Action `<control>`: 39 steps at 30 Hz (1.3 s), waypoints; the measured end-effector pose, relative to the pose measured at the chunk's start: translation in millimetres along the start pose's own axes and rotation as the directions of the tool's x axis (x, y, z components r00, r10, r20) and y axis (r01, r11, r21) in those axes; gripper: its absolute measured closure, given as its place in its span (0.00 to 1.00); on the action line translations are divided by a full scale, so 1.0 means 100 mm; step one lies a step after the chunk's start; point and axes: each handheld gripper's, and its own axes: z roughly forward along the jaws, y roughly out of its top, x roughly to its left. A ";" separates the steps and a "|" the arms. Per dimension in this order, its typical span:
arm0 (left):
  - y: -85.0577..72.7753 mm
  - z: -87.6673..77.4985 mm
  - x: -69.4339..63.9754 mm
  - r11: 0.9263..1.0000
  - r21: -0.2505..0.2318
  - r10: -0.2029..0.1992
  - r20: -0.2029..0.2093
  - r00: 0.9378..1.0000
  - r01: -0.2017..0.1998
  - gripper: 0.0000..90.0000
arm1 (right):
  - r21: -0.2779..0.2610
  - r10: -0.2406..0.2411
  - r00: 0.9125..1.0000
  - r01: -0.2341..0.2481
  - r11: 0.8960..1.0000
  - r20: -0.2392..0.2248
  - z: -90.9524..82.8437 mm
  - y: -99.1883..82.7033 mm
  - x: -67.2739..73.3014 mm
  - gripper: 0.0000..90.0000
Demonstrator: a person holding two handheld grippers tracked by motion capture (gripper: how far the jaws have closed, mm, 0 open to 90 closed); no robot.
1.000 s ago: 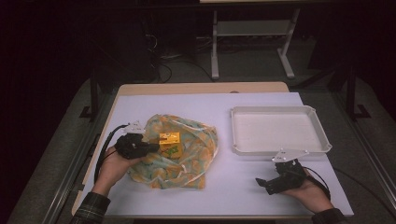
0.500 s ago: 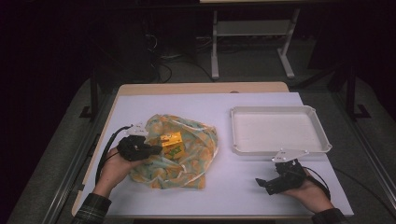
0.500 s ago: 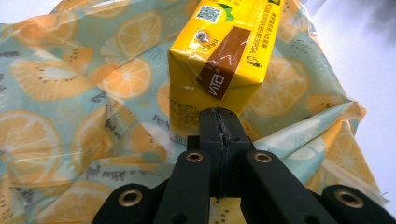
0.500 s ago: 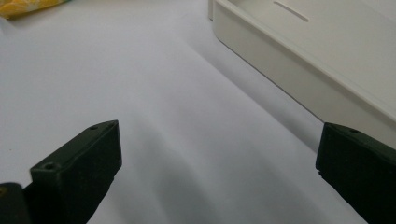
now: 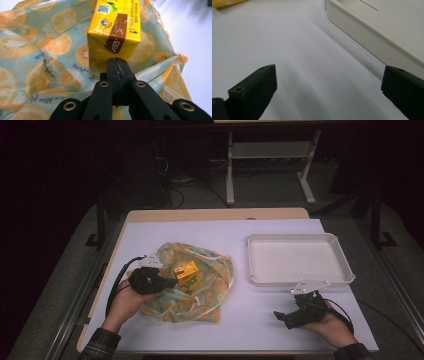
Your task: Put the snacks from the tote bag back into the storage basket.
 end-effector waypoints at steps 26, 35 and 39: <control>0.09 -0.17 -0.06 0.999 0.035 -0.033 -0.014 0.999 0.034 0.56 | 0.010 0.011 1.000 -0.011 1.000 -0.004 0.00 0.00 0.01 0.00; 0.34 -0.23 -0.10 0.997 0.077 -0.010 -0.028 1.000 0.012 0.34 | 0.017 0.013 1.000 -0.012 1.000 -0.006 0.01 0.00 0.01 0.00; 0.43 -0.23 -0.11 0.996 0.086 -0.004 -0.033 0.999 0.007 0.33 | 0.018 0.012 1.000 -0.012 1.000 -0.006 0.01 0.00 0.01 0.00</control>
